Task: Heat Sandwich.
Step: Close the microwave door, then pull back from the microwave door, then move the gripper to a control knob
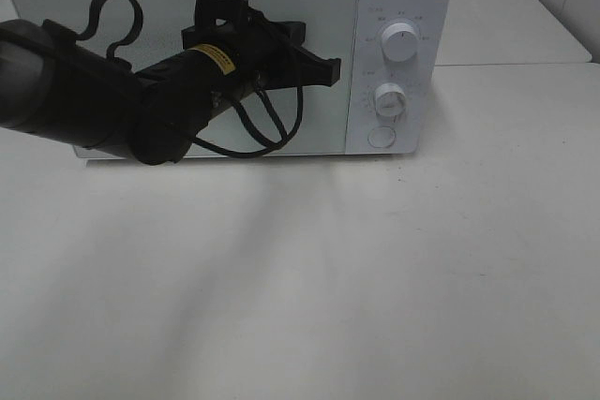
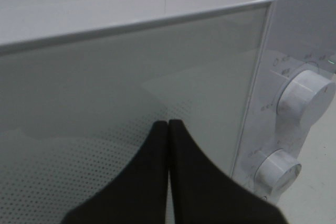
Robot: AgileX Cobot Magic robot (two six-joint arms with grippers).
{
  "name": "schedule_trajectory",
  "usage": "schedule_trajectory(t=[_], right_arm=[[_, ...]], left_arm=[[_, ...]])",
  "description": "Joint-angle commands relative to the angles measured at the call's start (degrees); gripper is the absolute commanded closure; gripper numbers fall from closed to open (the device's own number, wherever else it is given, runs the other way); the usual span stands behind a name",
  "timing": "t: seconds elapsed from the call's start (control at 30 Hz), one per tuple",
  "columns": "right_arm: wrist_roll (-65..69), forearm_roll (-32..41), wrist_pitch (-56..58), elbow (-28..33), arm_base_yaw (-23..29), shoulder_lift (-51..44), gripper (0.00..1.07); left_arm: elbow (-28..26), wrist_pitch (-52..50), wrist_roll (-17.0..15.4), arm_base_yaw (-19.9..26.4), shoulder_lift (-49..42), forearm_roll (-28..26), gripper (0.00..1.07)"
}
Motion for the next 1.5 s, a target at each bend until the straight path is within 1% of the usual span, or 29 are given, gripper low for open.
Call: schedule_trajectory(t=[0.03,0.5,0.67,0.8,0.93,0.97,1.0,1.07,1.13,1.17,1.23,1.27,1.3,1.37,1.4,1.43,1.47,1.5], right_arm=[[0.1,0.0,-0.6,0.0,-0.5,-1.6,0.31],[0.1,0.0,-0.6,0.0,-0.5,-1.6,0.31],[-0.1,0.0,-0.6,0.0,-0.5,-1.6,0.31],[-0.1,0.0,-0.6,0.0,-0.5,-1.6,0.31],[0.0,0.0,-0.6,0.0,-0.5,-1.6,0.31],[0.0,0.0,-0.6,0.0,-0.5,-1.6,0.31],[0.0,0.0,-0.6,0.0,-0.5,-1.6,0.31],[0.0,0.0,-0.6,0.0,-0.5,-1.6,0.31],[0.0,0.0,-0.6,0.0,-0.5,-1.6,0.31],[0.1,0.0,-0.6,0.0,-0.5,-1.6,0.31],[0.1,0.0,-0.6,0.0,-0.5,-1.6,0.31],[0.1,0.0,-0.6,0.0,-0.5,-1.6,0.31],[0.1,0.0,-0.6,0.0,-0.5,-1.6,0.31],[0.1,0.0,-0.6,0.0,-0.5,-1.6,0.31],[0.1,0.0,-0.6,0.0,-0.5,-1.6,0.31],[0.1,0.0,-0.6,0.0,-0.5,-1.6,0.31],[0.1,0.0,-0.6,0.0,-0.5,-1.6,0.31],[0.1,0.0,-0.6,0.0,-0.5,-1.6,0.31]], left_arm=[[-1.3,-1.9,-0.5,1.8,0.1,-4.2,1.06],[-1.1,-1.8,-0.9,1.7,-0.3,-4.2,1.06],[-1.0,1.3,-0.8,0.4,-1.4,-3.8,1.06],[0.1,2.3,-0.8,-1.3,-2.0,-3.9,1.06],[3.8,2.4,-0.8,-2.8,-4.0,-4.1,1.06],[3.8,2.4,-0.8,-2.8,-4.0,-4.1,1.06],[5.9,2.4,-0.9,-3.3,-5.4,-4.1,1.06],[8.0,2.7,-1.4,-3.6,-6.8,-3.9,1.06],[8.8,2.8,-1.6,-3.8,-7.4,-4.0,1.06],[10.7,3.3,-2.2,-3.9,-8.8,-4.0,1.06],[12.3,5.3,-3.4,-4.0,-10.5,-3.9,1.06],[13.6,8.3,-4.6,-4.0,-12.1,-3.9,1.06],[13.6,8.3,-4.6,-4.0,-12.1,-3.9,1.06],[14.2,12.5,-5.8,-4.0,-13.6,-3.9,1.06],[14.3,14.7,-5.8,-4.0,-14.4,-3.9,1.06],[14.3,14.7,-5.8,-4.0,-14.4,-3.9,1.06],[14.4,20.9,-5.8,-4.0,-15.8,-4.0,1.04],[14.4,23.1,-5.8,-4.0,-16.4,-4.1,1.01]])
